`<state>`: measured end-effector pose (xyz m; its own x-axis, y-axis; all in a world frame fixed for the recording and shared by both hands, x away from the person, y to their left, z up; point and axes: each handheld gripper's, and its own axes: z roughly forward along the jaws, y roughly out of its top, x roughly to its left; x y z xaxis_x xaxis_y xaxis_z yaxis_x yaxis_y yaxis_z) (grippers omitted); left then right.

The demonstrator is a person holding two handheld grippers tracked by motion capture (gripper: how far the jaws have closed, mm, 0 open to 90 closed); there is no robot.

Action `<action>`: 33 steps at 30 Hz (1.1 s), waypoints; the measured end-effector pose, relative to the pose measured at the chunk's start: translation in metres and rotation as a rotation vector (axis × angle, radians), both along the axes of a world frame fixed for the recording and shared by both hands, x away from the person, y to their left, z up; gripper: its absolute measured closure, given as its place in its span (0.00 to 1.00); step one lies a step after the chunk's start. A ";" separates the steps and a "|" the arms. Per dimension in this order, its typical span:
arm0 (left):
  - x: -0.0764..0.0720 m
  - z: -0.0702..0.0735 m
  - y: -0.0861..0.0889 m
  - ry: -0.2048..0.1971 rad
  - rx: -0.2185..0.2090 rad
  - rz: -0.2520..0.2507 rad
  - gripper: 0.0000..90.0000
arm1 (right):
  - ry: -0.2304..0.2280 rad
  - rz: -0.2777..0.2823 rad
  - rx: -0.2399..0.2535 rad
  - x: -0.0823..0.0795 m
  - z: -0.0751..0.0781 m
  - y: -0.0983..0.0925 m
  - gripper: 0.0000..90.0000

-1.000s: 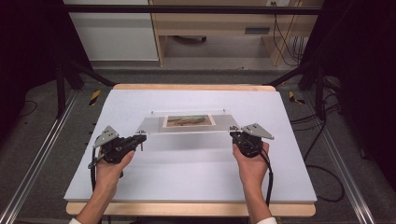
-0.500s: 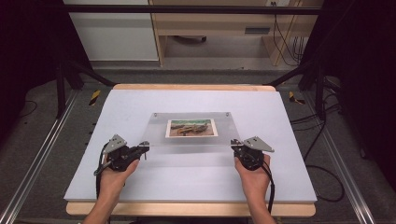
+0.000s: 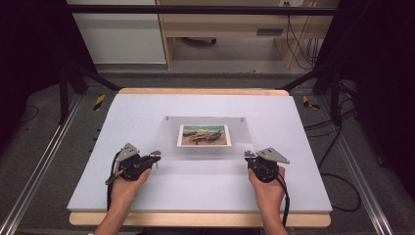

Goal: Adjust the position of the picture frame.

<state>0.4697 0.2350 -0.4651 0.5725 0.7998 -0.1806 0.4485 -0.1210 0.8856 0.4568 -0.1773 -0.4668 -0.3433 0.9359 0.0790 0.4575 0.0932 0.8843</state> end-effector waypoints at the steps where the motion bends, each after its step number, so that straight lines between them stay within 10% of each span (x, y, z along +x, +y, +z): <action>1: 0.000 -0.002 -0.002 0.004 0.007 -0.008 0.94 | 0.012 0.000 0.003 0.000 -0.002 -0.003 0.94; 24: 0.002 -0.012 -0.005 0.052 0.069 -0.024 0.93 | 0.079 0.048 -0.017 -0.001 -0.011 -0.009 0.91; 33: -0.009 -0.002 0.017 0.083 0.060 -0.028 0.36 | 0.135 0.117 -0.063 -0.015 0.002 -0.016 0.34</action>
